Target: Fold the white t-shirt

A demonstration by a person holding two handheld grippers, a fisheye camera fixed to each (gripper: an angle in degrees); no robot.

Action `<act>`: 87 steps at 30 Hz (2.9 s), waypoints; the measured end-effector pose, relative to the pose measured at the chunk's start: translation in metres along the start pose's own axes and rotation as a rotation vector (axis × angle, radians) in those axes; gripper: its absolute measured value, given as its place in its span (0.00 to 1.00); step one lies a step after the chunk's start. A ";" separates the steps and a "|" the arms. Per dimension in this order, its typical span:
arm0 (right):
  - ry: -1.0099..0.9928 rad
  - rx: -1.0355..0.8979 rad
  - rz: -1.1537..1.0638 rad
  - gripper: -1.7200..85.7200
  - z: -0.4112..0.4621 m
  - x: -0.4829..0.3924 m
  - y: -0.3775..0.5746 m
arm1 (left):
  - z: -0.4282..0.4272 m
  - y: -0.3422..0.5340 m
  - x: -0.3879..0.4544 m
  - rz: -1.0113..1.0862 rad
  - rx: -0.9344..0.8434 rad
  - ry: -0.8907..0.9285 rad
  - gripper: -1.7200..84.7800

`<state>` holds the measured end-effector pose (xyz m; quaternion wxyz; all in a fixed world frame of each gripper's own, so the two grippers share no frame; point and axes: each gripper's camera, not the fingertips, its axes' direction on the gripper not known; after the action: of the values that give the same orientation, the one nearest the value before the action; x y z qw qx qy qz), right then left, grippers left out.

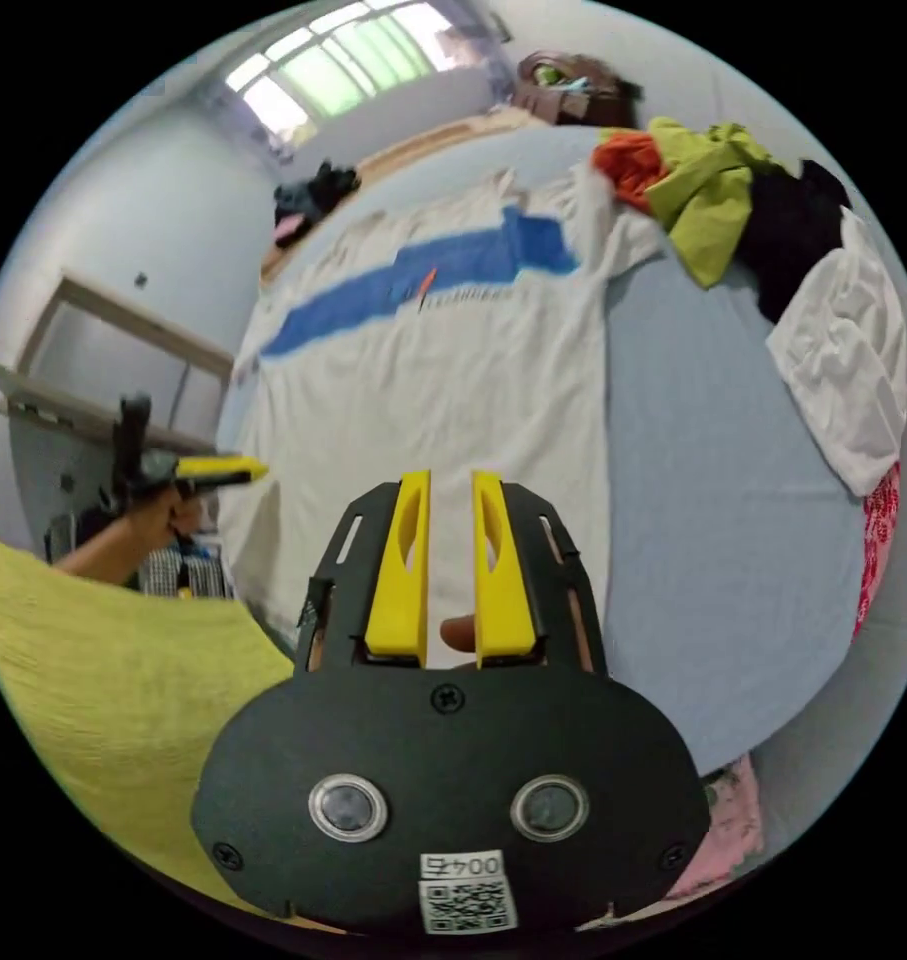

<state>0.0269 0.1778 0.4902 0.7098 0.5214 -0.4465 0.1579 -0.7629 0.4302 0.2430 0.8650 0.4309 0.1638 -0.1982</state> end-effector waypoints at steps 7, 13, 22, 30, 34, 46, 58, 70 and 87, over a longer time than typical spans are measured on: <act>-0.291 0.290 0.419 0.14 -0.021 0.167 -0.121 | 0.025 -0.030 -0.022 0.037 -0.085 -0.076 0.02; -0.092 0.275 0.425 0.15 0.005 0.216 -0.199 | 0.035 -0.022 -0.029 0.029 -0.023 -0.045 0.02; 0.169 0.079 0.267 0.07 0.075 0.208 -0.296 | 0.049 -0.023 -0.041 0.011 -0.043 -0.020 0.02; 0.480 0.107 0.411 0.07 0.077 0.226 -0.295 | 0.059 -0.021 -0.051 -0.006 -0.038 -0.017 0.02; 0.480 0.252 0.404 0.09 0.070 0.212 -0.291 | 0.062 -0.020 -0.057 -0.015 -0.034 -0.002 0.02; 0.401 0.040 -0.407 0.12 0.202 0.078 -0.499 | 0.068 -0.020 -0.076 -0.028 -0.024 0.015 0.02; 0.384 -0.248 -0.319 0.10 0.334 0.125 -0.587 | 0.070 -0.024 -0.098 -0.048 -0.018 0.053 0.02; 0.388 -0.111 0.035 0.03 0.357 0.189 -0.596 | 0.066 -0.033 -0.115 -0.056 -0.012 0.055 0.02; 0.618 -0.248 -0.534 0.09 0.446 0.117 -0.611 | 0.056 -0.056 -0.136 -0.064 -0.012 0.069 0.02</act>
<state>0.3032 -0.4916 0.2434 0.8835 0.4577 -0.0778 0.0627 -0.9017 0.3814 0.2993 0.8546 0.4269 0.2083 -0.2098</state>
